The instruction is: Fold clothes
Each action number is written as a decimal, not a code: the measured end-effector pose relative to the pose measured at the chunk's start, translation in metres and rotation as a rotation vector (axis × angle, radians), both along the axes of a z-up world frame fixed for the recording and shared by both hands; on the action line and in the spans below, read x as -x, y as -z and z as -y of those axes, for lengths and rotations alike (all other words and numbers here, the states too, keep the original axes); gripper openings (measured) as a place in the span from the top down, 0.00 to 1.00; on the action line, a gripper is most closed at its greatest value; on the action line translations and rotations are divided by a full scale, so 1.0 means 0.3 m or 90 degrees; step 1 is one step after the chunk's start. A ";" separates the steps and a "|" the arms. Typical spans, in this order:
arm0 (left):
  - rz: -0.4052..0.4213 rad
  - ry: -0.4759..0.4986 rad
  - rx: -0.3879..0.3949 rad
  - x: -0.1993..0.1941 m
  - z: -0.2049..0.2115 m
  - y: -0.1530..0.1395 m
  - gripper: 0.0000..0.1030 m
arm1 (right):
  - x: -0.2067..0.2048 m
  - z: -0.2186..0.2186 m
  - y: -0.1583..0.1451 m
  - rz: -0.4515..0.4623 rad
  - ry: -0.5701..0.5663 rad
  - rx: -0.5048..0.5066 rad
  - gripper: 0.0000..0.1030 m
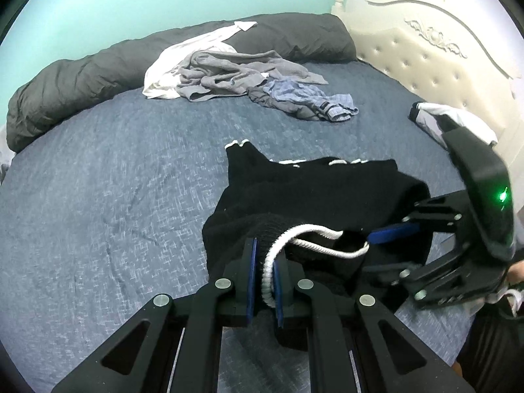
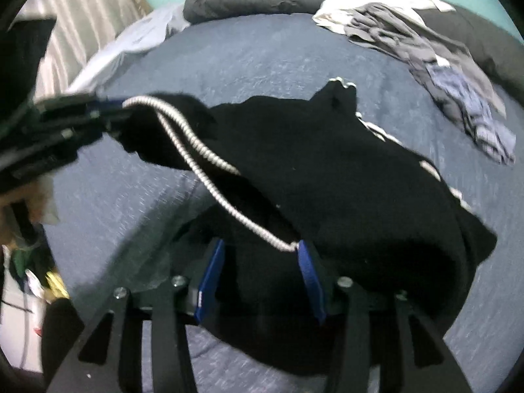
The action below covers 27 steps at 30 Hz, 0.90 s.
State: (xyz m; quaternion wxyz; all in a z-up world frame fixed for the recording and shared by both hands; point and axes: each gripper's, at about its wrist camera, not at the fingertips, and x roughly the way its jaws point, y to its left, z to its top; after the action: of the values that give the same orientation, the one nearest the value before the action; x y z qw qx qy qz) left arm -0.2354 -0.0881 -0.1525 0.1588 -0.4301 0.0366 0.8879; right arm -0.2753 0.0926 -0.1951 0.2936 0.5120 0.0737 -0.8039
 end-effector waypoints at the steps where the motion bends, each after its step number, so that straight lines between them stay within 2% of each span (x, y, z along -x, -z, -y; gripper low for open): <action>1: -0.001 -0.001 -0.003 0.004 -0.001 -0.002 0.91 | 0.006 0.010 0.003 -0.005 -0.003 -0.007 0.54; 5: -0.001 0.004 -0.006 0.012 -0.011 -0.008 0.91 | 0.036 0.034 0.048 -0.006 0.001 -0.037 0.54; 6: -0.001 0.006 -0.007 0.013 -0.013 -0.009 0.91 | 0.045 0.032 0.062 -0.001 0.003 -0.038 0.62; 7: -0.001 0.007 -0.008 0.012 -0.016 -0.010 0.91 | 0.053 0.027 0.070 0.002 0.003 -0.034 0.83; 9: -0.001 0.010 -0.010 0.011 -0.021 -0.013 0.91 | 0.049 0.010 0.044 -0.012 0.007 -0.018 0.95; 14: -0.017 0.003 -0.027 -0.004 -0.014 -0.061 0.91 | 0.032 -0.042 -0.054 -0.060 0.024 0.020 0.97; 20: -0.069 -0.003 -0.059 -0.041 -0.017 -0.260 0.91 | 0.030 -0.105 -0.341 -0.152 0.044 0.065 0.97; 27: -0.144 0.010 -0.079 -0.116 -0.064 -0.581 0.92 | -0.005 -0.166 -0.777 -0.268 0.040 0.099 0.97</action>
State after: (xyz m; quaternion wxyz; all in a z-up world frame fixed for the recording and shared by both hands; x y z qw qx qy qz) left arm -0.2007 -0.0689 0.0218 0.1871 -0.3160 0.0030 0.9301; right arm -0.2739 0.1425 0.0381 0.2849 0.3111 0.0550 -0.9050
